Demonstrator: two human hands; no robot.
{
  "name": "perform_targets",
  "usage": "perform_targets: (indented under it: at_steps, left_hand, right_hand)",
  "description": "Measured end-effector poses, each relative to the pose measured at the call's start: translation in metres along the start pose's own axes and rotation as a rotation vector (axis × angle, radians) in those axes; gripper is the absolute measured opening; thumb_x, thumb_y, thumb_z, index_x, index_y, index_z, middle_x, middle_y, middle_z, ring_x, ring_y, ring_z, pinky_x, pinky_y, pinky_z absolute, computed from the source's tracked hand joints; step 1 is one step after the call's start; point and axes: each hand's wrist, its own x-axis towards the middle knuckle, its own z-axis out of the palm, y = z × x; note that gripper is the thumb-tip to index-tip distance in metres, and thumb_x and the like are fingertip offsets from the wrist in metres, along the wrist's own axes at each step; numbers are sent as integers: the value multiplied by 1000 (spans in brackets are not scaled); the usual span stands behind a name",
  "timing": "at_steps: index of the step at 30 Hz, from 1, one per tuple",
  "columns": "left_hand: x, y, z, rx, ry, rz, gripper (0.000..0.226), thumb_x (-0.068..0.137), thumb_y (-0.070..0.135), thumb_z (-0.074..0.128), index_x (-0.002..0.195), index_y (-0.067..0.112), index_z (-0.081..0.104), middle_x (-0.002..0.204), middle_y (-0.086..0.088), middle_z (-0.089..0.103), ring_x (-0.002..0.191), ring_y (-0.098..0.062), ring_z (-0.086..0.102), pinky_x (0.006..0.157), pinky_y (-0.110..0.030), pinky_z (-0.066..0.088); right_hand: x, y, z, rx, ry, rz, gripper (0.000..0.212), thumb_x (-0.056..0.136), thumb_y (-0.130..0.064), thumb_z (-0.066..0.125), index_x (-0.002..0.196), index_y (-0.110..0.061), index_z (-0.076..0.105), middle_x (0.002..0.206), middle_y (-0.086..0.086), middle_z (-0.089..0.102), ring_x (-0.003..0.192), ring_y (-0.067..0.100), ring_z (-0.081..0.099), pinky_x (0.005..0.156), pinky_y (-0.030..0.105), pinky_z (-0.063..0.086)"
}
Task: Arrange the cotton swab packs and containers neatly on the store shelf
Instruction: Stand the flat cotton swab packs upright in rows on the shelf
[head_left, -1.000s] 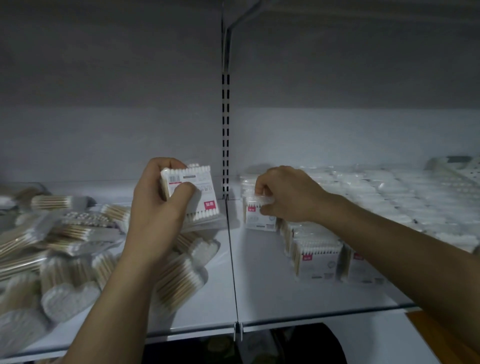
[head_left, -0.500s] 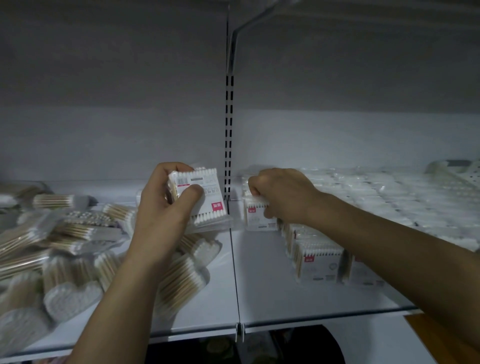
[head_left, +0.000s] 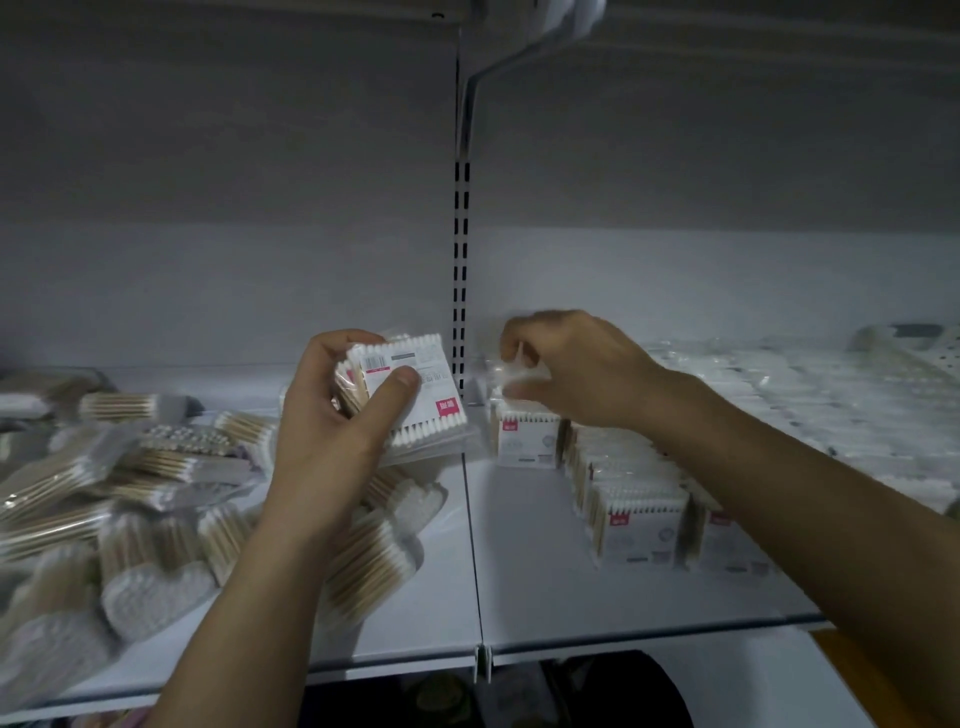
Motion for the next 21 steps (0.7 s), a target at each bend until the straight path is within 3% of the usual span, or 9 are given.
perform_targets:
  at_steps: [3,7,10,13,15,17,21]
  left_hand:
    - [-2,0,5,-33,57,40,25,92,16,74,110,22,57,88,7,73,79,-15,74,64,-30,60]
    - [-9,3,18,-81,110,102,38,84,28,80,111,21,54,90,8,70,83,-14,69,74,-38,60]
    - [-18,2,29,-118,101,139,39,85,30,75,114,17,53,97,1,69,88,-16,68,78,-38,59]
    - [-25,-1,35,-114,99,118,28,95,37,71,110,18,57,99,-8,68,84,-18,66,68,-37,57]
    - [-27,-4,32,-158,121,60,13,99,36,61,103,24,59,99,-10,68,84,-24,66,65,-41,56]
    - [-29,-7,24,-258,135,-4,4,97,24,56,99,26,59,94,-7,67,82,-29,67,67,-47,55]
    - [-32,-11,10,-203,179,15,27,80,10,56,99,28,59,90,-1,69,79,-24,68,59,-36,58]
  right_hand:
    - [-20,-31,-20,418,145,82,15,99,-40,56,107,-28,61,90,-17,65,81,-1,62,69,16,47]
    - [-50,-68,-8,817,120,183,35,87,-52,70,111,-34,54,94,-11,74,79,0,68,67,20,53]
    - [-62,-81,13,1078,310,274,39,78,-31,85,107,-27,58,86,-7,76,74,4,70,63,14,49]
    - [-68,-79,20,1317,435,308,35,79,-5,83,104,-18,62,93,0,77,83,15,75,69,25,56]
    - [-73,-71,13,1344,533,343,35,81,6,74,106,-16,63,101,2,76,88,16,75,67,30,59]
    - [-78,-57,0,1273,577,368,37,85,9,66,111,-15,63,105,2,72,89,12,73,62,24,58]
    - [-69,-19,-15,790,356,291,43,91,-1,67,125,-26,57,101,-7,63,82,4,68,61,14,52]
